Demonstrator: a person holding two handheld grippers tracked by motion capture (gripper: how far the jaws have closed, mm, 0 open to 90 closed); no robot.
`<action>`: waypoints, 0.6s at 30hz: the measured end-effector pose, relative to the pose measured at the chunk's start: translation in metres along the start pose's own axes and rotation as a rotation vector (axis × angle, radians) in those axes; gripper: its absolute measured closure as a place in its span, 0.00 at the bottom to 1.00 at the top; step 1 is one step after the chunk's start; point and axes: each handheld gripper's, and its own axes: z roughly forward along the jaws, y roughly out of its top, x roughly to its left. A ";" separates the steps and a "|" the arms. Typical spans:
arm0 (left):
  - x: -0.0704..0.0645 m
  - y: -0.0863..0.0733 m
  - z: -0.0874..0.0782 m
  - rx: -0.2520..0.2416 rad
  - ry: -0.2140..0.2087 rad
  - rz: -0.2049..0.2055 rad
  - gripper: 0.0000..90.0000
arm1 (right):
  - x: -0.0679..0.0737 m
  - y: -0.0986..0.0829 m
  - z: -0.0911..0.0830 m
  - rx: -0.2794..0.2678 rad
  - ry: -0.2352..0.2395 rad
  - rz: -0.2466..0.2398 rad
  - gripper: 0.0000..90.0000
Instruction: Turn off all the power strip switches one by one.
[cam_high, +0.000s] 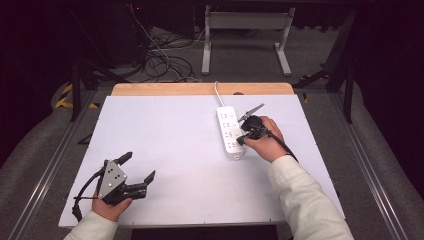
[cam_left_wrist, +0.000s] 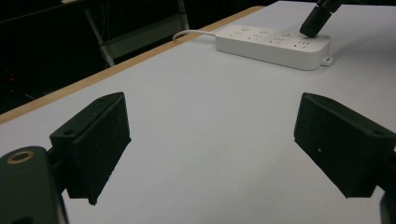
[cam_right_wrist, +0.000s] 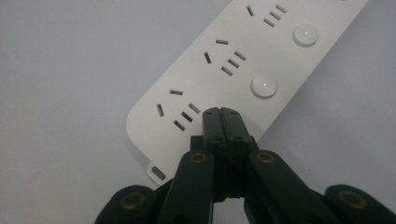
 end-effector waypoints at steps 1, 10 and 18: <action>0.000 0.000 0.000 0.000 0.000 0.000 0.13 | 0.000 0.000 0.000 0.001 0.001 -0.001 1.00; 0.000 0.000 0.000 0.002 0.002 0.013 0.13 | 0.001 0.000 0.000 0.007 -0.003 0.008 1.00; -0.001 0.000 0.000 0.002 -0.001 0.005 0.13 | 0.003 0.004 0.002 0.039 -0.025 0.009 1.00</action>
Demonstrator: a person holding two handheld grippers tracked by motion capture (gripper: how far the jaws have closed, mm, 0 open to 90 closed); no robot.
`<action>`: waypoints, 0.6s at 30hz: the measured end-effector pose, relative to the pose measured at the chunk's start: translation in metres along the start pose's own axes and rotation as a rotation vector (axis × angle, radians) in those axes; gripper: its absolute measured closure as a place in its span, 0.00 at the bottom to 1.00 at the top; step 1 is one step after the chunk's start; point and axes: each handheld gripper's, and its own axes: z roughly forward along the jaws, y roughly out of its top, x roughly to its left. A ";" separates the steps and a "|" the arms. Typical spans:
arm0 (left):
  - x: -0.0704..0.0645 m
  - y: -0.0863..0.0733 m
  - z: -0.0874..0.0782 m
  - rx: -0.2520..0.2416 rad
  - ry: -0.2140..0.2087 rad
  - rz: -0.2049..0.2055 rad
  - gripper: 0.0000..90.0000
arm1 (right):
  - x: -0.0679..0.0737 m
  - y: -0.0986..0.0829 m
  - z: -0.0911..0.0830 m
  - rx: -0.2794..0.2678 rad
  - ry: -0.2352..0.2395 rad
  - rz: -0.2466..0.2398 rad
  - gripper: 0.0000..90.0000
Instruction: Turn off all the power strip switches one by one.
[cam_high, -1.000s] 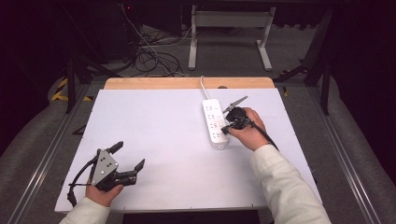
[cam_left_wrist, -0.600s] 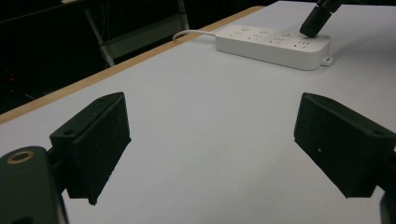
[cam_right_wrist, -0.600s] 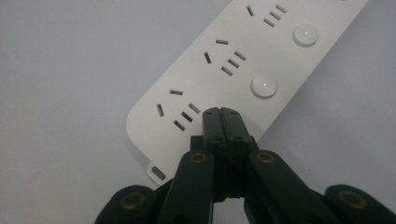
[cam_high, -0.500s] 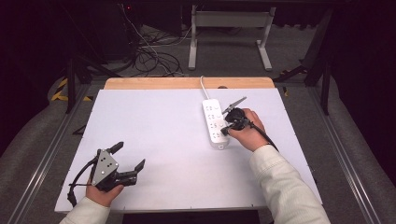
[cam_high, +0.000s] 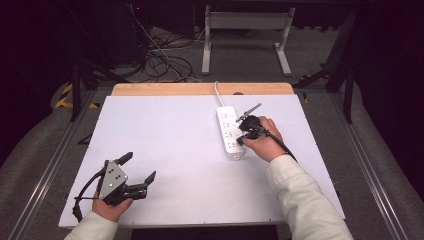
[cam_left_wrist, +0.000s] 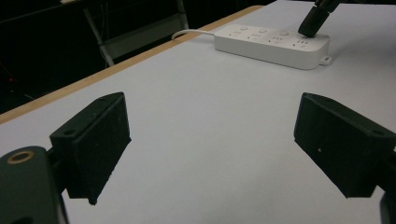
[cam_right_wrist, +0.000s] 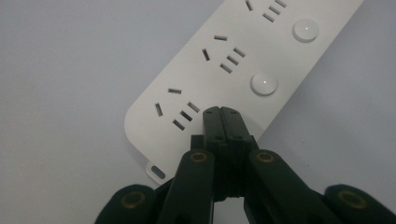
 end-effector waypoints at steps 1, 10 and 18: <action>0.000 0.000 0.000 0.000 0.000 -0.001 0.13 | 0.000 0.000 0.000 0.000 -0.001 0.001 1.00; 0.001 0.000 0.001 -0.001 0.002 -0.004 0.13 | 0.002 0.006 -0.017 -0.135 0.006 -0.012 1.00; 0.000 0.000 0.001 0.003 0.002 -0.002 0.13 | -0.007 0.013 -0.019 -0.180 -0.023 0.003 1.00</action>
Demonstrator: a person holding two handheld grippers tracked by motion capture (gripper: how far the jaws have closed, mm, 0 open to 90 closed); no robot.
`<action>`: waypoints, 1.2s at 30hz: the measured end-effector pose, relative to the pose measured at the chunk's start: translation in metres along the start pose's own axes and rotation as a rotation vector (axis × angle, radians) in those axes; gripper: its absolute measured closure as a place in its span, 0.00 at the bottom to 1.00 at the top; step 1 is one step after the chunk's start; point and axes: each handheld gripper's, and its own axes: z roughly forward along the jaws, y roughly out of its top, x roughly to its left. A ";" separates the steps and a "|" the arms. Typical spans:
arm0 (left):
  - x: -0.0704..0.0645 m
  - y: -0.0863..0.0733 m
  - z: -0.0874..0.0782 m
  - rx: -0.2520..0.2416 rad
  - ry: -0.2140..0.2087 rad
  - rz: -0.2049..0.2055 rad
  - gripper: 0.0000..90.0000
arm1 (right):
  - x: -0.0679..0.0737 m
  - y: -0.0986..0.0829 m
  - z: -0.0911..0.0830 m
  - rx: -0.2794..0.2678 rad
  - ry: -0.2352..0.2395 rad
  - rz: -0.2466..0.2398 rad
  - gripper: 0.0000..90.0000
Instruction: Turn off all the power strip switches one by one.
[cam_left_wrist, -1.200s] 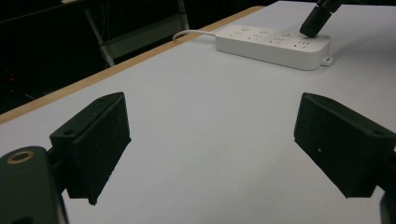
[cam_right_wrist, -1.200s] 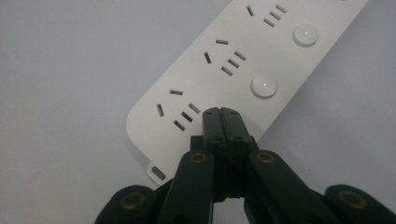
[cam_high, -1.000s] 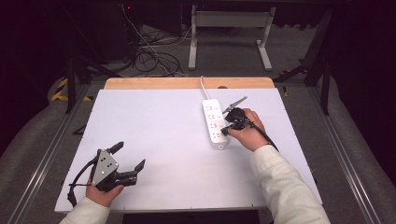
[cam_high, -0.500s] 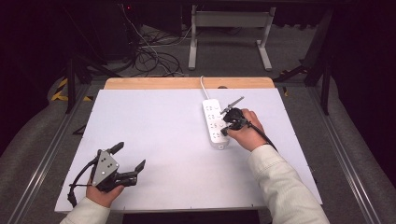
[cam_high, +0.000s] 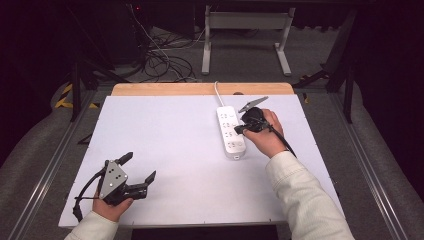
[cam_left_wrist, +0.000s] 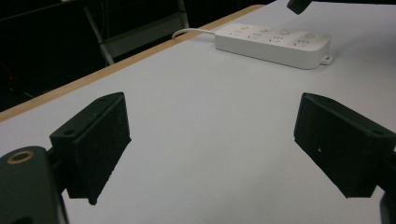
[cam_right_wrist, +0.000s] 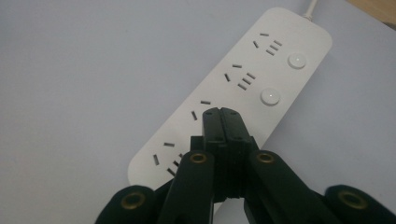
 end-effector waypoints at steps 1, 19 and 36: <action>0.000 0.000 0.000 -0.001 0.002 0.001 0.13 | 0.000 0.000 0.000 0.000 0.000 0.000 1.00; 0.001 -0.001 0.000 0.002 -0.002 -0.002 0.13 | -0.013 -0.001 0.030 0.061 -0.022 0.030 1.00; 0.001 0.000 0.000 -0.002 0.000 -0.001 0.13 | -0.014 -0.002 0.033 0.077 -0.007 0.050 1.00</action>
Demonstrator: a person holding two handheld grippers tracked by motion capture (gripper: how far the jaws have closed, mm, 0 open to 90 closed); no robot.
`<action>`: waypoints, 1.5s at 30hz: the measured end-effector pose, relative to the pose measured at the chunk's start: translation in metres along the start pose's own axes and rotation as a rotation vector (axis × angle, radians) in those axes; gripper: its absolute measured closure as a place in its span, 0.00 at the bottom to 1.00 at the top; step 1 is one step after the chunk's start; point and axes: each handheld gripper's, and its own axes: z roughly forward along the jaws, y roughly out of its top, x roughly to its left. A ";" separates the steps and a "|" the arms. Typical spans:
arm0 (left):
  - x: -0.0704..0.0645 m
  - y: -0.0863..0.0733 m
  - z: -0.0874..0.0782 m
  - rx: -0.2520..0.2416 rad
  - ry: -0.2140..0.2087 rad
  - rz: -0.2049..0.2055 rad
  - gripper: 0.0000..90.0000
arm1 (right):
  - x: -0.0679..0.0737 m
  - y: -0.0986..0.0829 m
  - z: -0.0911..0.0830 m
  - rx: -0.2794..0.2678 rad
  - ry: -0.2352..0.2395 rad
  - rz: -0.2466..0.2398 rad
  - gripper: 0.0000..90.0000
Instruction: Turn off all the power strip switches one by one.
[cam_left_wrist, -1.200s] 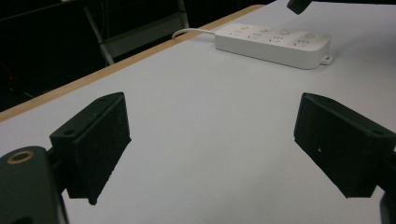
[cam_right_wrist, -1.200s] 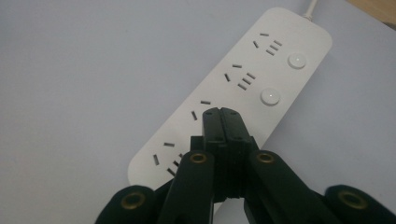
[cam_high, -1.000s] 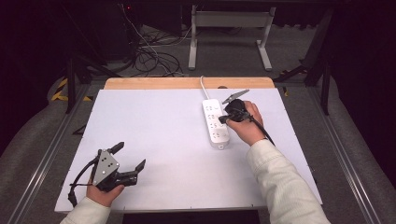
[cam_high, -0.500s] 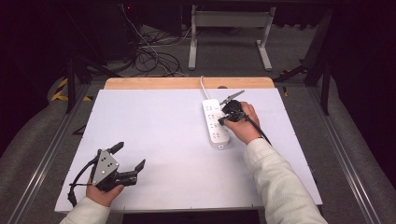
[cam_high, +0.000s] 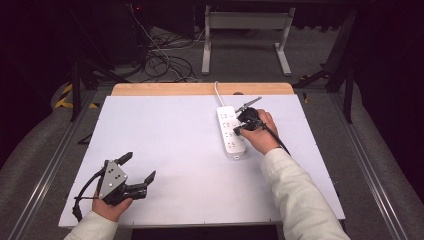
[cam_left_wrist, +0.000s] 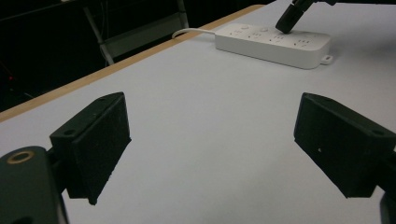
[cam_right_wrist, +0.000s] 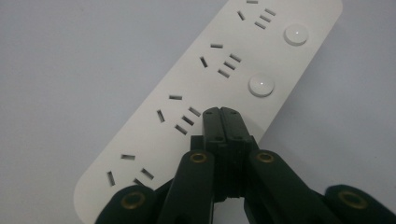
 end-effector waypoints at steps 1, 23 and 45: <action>0.000 0.000 0.000 0.002 -0.003 -0.004 0.13 | 0.000 0.000 0.000 -0.003 0.000 0.009 1.00; 0.000 0.000 0.000 0.004 -0.003 0.000 0.13 | 0.003 0.003 0.001 0.018 -0.026 0.015 1.00; -0.001 0.000 0.000 0.002 -0.002 0.002 0.13 | 0.002 0.000 0.001 0.017 -0.013 0.033 1.00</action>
